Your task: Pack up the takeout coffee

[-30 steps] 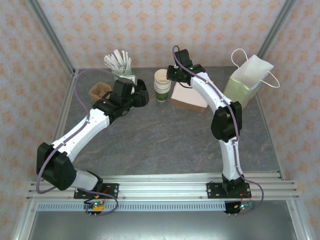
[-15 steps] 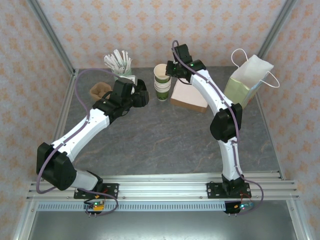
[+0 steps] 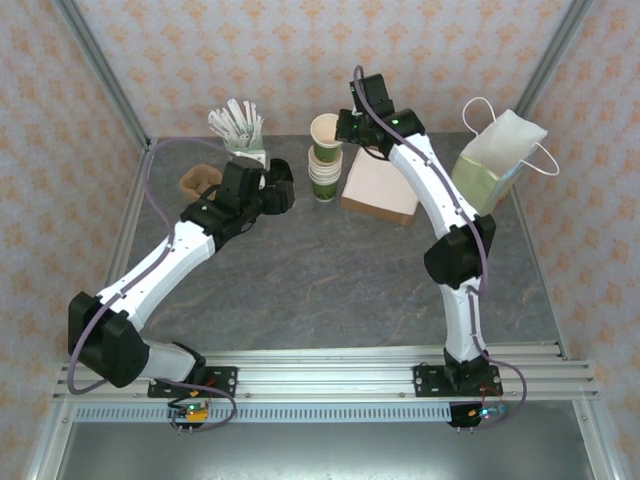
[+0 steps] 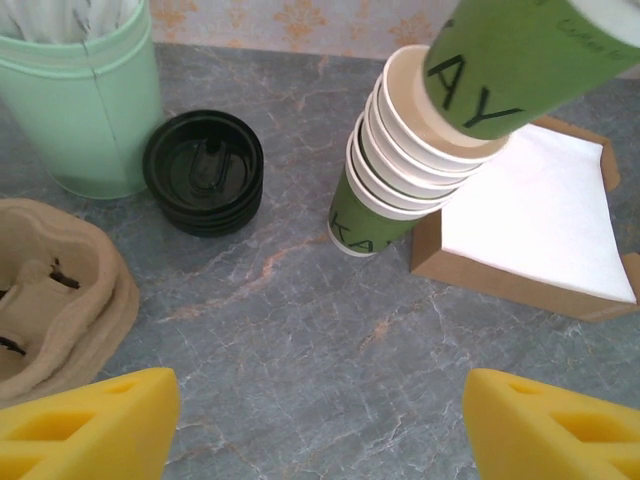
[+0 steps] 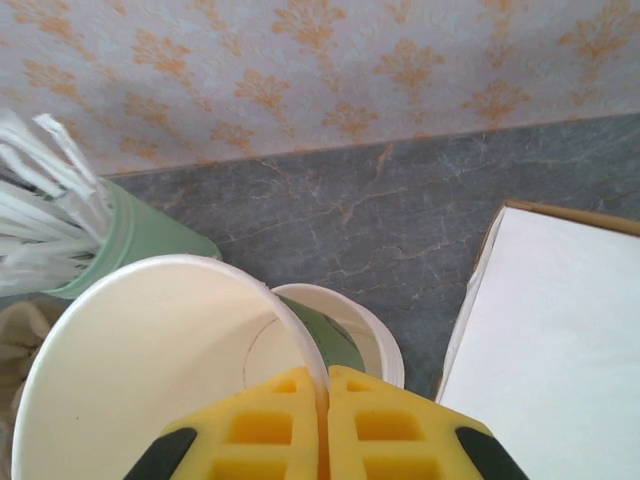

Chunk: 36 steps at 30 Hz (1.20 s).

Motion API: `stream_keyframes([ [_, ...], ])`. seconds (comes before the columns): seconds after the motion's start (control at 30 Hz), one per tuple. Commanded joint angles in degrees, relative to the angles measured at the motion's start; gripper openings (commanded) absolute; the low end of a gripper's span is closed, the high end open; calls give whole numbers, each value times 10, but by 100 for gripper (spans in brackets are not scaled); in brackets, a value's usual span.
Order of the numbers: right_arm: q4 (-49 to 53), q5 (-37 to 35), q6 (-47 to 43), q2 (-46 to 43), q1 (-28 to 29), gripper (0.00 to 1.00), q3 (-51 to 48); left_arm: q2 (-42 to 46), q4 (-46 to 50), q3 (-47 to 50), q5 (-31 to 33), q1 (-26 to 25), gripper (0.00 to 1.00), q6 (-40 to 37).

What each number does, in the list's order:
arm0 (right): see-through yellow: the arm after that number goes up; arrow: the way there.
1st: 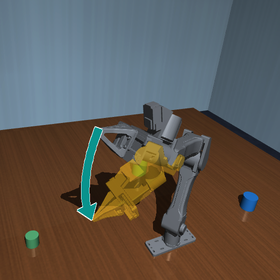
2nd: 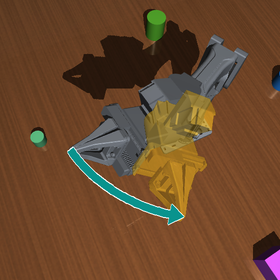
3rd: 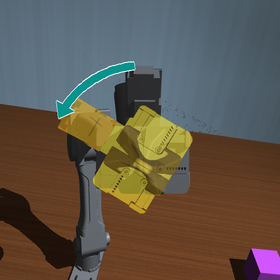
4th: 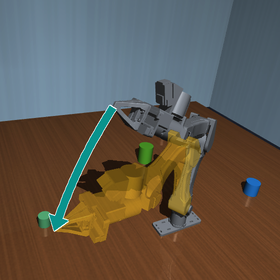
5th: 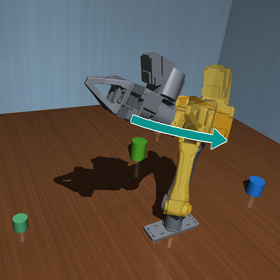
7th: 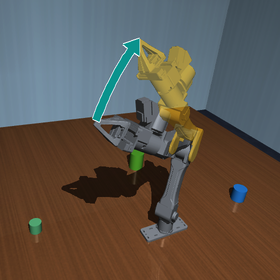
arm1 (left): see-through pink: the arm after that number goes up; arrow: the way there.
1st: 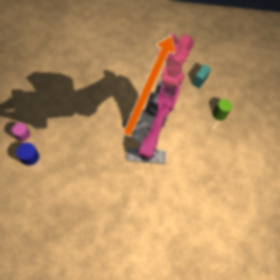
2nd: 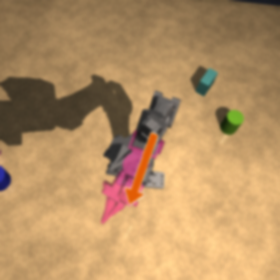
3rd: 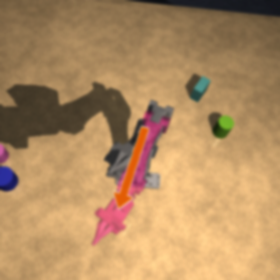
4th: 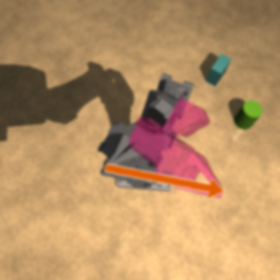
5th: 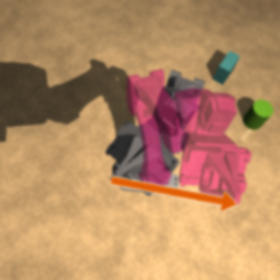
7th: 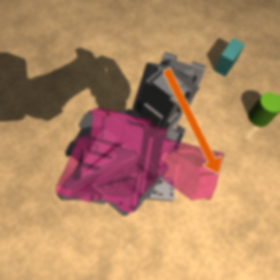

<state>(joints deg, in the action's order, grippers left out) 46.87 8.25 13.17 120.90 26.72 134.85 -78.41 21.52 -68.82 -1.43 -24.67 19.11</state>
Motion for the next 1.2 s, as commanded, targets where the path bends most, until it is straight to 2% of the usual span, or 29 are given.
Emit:
stream_keyframes([
  [0.0,17,-13,-24,-96,13,9,-38,17,-5,5,41,-3,75,-15],
  [0.3,-97,26,-34,-288,50,8,-396,48,-12,29,93,-3,75,-4],
  [0.43,-151,11,-39,-305,83,9,-500,62,-20,46,104,-3,75,2],
  [0.57,-243,28,-16,-296,92,8,-594,65,-19,52,104,-3,75,8],
  [0.73,-303,40,-9,-270,111,8,-651,63,-13,51,99,-3,76,11],
  [1.17,-317,37,-10,-277,118,15,-706,45,-26,52,96,-3,76,14],
])
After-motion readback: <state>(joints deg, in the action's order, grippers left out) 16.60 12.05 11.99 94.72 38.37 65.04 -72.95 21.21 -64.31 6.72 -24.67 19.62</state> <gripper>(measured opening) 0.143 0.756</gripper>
